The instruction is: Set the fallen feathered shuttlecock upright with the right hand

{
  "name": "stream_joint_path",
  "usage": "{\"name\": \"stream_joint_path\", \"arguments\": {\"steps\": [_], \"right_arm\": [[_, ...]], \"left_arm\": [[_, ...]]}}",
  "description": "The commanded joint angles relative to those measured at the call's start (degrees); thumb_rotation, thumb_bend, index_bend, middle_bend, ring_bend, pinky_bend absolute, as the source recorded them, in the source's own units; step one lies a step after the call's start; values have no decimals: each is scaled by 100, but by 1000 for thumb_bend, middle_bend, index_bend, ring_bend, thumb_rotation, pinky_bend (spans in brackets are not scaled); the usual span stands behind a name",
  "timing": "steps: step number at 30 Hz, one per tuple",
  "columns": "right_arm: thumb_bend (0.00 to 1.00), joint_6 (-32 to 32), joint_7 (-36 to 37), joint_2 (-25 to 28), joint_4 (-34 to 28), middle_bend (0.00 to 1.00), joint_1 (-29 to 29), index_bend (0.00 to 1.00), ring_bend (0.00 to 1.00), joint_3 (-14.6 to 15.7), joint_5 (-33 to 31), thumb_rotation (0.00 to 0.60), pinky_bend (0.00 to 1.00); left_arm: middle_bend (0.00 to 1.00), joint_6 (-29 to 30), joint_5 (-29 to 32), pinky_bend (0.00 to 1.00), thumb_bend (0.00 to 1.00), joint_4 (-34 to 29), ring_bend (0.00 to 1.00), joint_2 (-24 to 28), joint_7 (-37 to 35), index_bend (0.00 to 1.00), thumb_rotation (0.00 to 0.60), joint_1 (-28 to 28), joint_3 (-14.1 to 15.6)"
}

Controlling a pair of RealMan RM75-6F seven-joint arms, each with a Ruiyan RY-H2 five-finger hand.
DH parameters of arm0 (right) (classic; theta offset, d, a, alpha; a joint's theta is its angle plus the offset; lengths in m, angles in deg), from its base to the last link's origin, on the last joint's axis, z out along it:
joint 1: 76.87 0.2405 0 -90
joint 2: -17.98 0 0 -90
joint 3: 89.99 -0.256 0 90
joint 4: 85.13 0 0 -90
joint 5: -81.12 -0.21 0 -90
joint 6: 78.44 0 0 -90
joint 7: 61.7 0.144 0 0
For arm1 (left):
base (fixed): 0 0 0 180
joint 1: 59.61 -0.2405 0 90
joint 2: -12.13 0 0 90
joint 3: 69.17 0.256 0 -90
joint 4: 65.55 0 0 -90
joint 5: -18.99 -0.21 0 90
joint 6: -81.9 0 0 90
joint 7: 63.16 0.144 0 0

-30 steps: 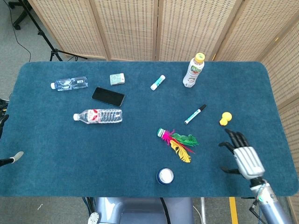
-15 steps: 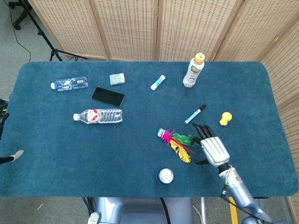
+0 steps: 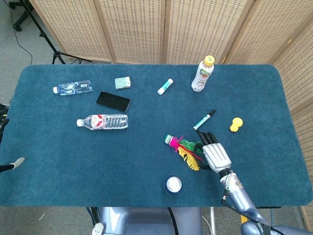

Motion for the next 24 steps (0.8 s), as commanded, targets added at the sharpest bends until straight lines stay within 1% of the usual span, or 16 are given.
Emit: {"name": "stream_joint_path", "arguments": {"steps": [1, 7, 12, 14, 19, 24], "right_arm": [[402, 25, 34, -40, 71, 0, 10, 470, 0, 38, -40, 600, 0], [406, 20, 108, -127, 238, 0, 33, 549, 0, 84, -63, 600, 0], [426, -14, 219, -109, 291, 0, 23, 573, 0, 123, -29, 600, 0], [460, -10, 255, -88, 290, 0, 25, 586, 0, 135, -18, 600, 0], [604, -19, 312, -6, 218, 0, 45, 626, 0, 140, 24, 600, 0], [660, -27, 102, 179, 42, 0, 117, 646, 0, 133, 91, 600, 0]], "left_arm": [[0, -9, -5, 0, 12, -6, 0, 2, -1, 0, 600, 5, 3], [0, -15, 1, 0, 13, -6, 0, 4, 1, 0, 600, 7, 7], [0, -16, 3, 0, 13, -4, 0, 17, -25, 0, 600, 4, 7], [0, -20, 1, 0, 13, 0, 0, 18, -27, 0, 600, 5, 11], [0, -35, -13, 0, 13, -6, 0, 17, -12, 0, 600, 13, 22], [0, -48, -19, 0, 13, -10, 0, 16, -13, 0, 600, 21, 27]]}}
